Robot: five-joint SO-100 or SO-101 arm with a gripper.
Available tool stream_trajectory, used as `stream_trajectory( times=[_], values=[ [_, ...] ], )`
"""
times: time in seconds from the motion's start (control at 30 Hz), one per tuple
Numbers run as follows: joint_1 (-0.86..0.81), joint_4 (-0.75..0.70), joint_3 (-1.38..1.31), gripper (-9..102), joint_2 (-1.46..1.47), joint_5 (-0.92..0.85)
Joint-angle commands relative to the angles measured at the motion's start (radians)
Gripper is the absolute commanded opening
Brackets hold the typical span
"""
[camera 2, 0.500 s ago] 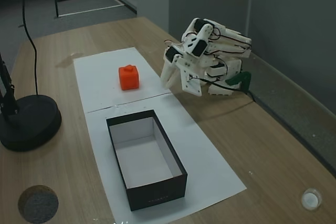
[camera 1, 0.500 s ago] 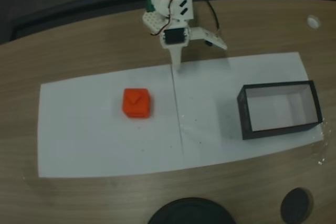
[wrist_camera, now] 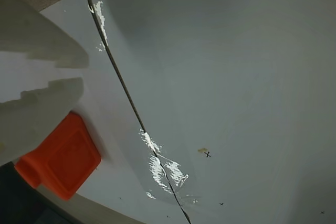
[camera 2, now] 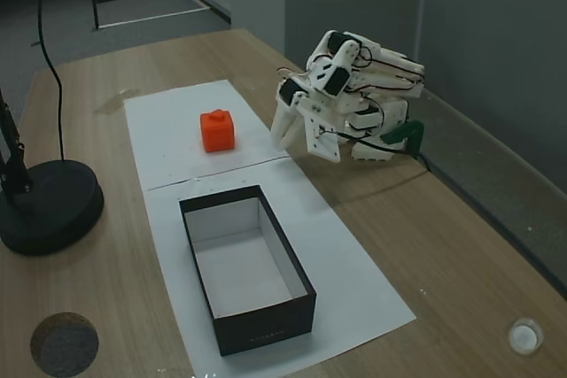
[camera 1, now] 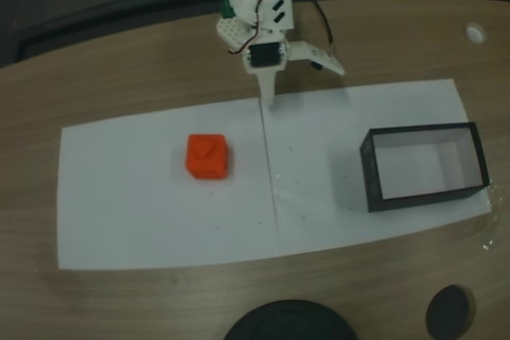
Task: Grab a orange square and put it in the box.
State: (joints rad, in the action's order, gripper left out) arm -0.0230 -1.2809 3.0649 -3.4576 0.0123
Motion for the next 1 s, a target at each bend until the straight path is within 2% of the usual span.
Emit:
stream_trajectory(
  times=[0.0, 0.13, 0.23, 0.47, 0.57, 0.73, 0.97],
  values=[
    [0.005, -0.012, -0.064, 0, -0.015, 0.003],
    [-0.005, 0.005, -0.075, 0, -0.017, -0.003],
    [-0.028, 0.091, -0.15, 1, -0.017, -0.005],
    [-0.127, 0.259, -0.397, 25, -0.002, 0.003],
    [-0.198, 0.284, -0.495, 31, 0.003, 0.005],
    [-0.293, 0.23, -0.607, 39, 0.129, -0.003],
    [-0.293, 0.02, -0.881, 41, 0.591, -0.005]
  ],
)
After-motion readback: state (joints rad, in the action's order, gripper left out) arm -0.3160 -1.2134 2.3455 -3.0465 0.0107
